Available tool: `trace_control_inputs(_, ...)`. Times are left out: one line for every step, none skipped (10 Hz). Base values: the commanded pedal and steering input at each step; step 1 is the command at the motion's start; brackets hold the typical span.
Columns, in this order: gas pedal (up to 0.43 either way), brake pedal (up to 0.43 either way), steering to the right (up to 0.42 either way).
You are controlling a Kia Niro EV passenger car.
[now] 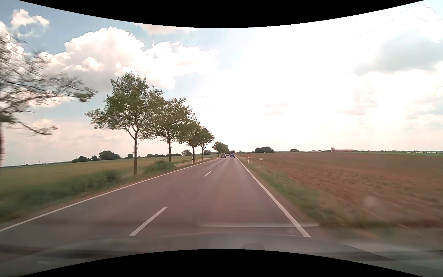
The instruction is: Follow the waypoints while adhering to traffic rules and regulations
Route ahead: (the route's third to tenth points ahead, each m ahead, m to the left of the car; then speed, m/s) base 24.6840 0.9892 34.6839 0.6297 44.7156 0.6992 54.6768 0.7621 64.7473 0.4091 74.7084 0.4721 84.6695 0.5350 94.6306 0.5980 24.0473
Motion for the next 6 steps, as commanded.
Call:
trace_control_inputs(0.067,0.0,-0.001)
trace_control_inputs(0.067,0.0,-0.001)
trace_control_inputs(0.059,0.0,-0.001)
trace_control_inputs(0.059,0.0,-0.002)
trace_control_inputs(0.059,0.0,-0.003)
trace_control_inputs(0.067,0.0,-0.003)
